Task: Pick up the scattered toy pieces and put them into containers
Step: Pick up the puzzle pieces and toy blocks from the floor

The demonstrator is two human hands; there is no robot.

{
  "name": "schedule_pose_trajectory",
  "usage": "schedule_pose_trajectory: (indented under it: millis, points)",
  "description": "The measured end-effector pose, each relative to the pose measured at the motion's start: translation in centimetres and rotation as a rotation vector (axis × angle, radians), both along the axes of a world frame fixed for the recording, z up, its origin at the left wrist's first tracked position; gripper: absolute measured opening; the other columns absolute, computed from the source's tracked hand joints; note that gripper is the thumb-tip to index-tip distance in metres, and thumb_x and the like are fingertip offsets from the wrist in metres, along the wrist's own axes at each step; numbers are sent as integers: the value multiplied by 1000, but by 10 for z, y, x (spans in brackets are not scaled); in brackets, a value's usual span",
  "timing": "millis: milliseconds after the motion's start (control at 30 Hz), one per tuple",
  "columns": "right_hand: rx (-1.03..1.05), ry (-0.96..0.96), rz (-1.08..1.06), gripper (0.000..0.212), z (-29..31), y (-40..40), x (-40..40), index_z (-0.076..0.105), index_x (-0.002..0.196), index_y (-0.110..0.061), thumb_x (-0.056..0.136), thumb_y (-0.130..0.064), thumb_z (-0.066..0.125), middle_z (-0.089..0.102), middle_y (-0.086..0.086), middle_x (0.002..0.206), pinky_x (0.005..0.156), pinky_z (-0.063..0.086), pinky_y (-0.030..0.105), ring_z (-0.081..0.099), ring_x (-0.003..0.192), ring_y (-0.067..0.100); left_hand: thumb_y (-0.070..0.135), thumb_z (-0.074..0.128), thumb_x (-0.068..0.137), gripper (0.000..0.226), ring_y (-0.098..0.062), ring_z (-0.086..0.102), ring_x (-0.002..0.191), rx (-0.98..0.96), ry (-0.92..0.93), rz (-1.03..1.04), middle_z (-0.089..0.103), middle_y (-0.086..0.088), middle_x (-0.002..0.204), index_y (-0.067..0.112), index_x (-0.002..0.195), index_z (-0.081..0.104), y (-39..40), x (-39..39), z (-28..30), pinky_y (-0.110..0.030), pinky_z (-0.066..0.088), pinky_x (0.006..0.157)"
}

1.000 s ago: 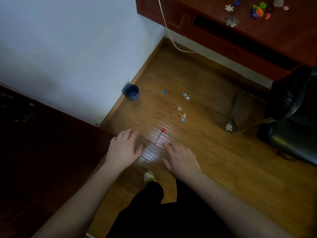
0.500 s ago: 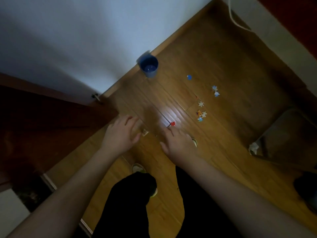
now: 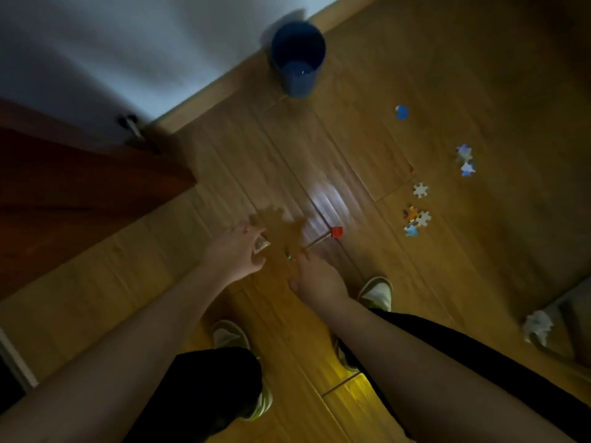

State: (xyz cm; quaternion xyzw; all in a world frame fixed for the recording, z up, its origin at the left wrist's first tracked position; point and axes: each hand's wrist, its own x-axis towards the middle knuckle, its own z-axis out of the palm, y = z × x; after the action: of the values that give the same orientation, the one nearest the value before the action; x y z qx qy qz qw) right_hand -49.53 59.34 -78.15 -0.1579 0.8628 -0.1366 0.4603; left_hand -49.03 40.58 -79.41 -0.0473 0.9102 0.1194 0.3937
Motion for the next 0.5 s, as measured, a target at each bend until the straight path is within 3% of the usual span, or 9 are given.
schedule_pose_trajectory:
  millis: [167,367,500]
  points:
    - [17,-53,-190,39,-106,-5,13,48,133,-18,95,-18,55,61,6,117,73,58,38,66,94,24,48,68,82,78,-22,52,122,1,-97,11,43,-2,143,29,147,28,-11,11,-103,-39,51,94]
    - [12,-23,-241,37,-203,-17,35,47,132,-14,95,-10,52,57,11,122,78,54,32,63,99,24,51,74,75,102,-26,57,113,1,-106,14,33,-12,146,38,148,4,-8,29,-192,-42,55,87]
    - [2,21,-244,43,-232,-36,39,43,134,-12,93,-3,52,44,16,133,88,54,38,59,106,28,45,75,76,95,-32,50,118,-37,-45,-13,30,-18,143,30,147,14,-4,24,-221,-42,52,90]
